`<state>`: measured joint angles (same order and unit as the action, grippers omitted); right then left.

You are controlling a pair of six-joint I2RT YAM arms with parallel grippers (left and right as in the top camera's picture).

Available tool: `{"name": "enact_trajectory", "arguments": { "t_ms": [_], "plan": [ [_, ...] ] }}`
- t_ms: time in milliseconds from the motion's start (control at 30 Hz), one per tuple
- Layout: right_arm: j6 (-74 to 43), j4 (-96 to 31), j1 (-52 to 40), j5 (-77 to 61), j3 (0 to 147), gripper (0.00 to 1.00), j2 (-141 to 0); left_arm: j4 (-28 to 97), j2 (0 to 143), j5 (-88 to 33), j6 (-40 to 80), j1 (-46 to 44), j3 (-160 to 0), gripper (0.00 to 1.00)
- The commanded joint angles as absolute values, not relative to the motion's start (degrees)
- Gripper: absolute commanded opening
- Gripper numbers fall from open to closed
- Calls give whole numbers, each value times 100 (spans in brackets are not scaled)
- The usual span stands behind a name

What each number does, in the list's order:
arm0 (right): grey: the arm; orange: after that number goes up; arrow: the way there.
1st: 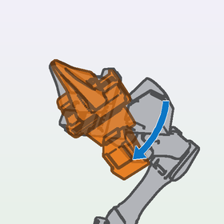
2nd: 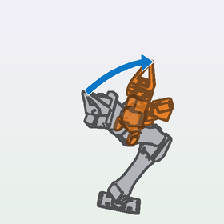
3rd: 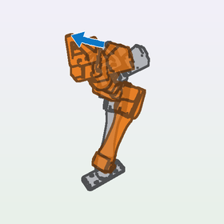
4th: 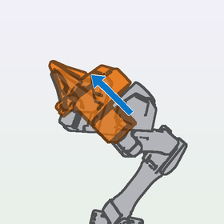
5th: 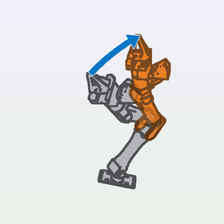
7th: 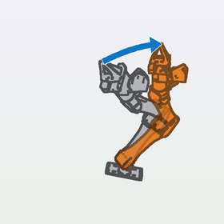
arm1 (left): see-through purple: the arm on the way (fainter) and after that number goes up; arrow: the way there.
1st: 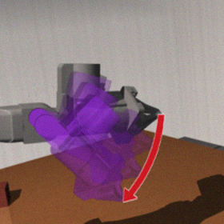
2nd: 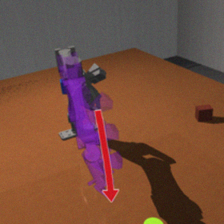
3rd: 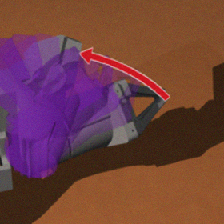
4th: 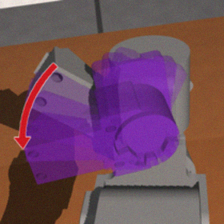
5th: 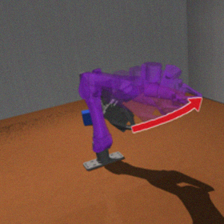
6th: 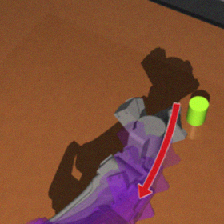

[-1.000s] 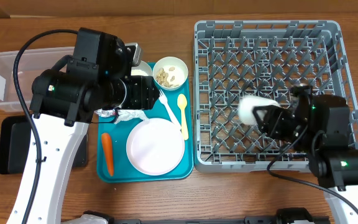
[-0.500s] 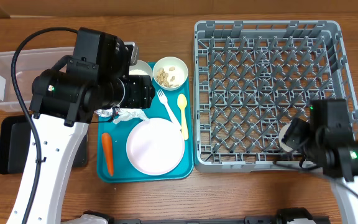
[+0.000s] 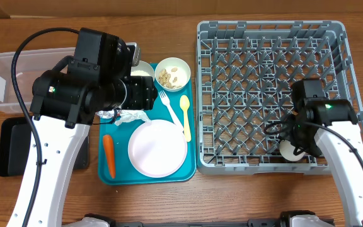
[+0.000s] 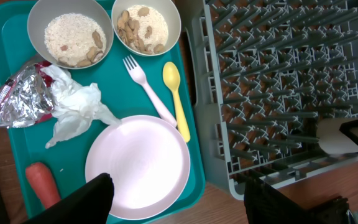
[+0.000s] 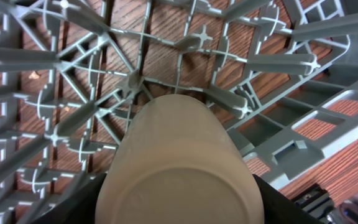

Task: Sort waste into correct bins and load items into the dishwasher rack
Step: 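Lower the white cup into the rack's front right with the right gripper, then grasp the white plate edge with the left gripper and lift it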

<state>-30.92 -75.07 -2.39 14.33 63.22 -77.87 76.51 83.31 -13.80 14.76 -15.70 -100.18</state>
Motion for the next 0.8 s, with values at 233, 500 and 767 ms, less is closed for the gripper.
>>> {"name": "enact_trajectory", "arguments": {
  "t_ms": [233,500,767],
  "plan": [
    [-3153,-7255,-250,1487,6869,92,-7229,7636,8309,-1282,1282,-1566,-10158,75],
    [-2150,-6864,-261,-189,7677,93,-6333,7489,8326,-631,1441,-1568,-10022,79],
    [-2115,-6160,-261,-2069,7684,100,-5964,7262,9043,-786,1437,-1577,-9721,65]
  ]
}}
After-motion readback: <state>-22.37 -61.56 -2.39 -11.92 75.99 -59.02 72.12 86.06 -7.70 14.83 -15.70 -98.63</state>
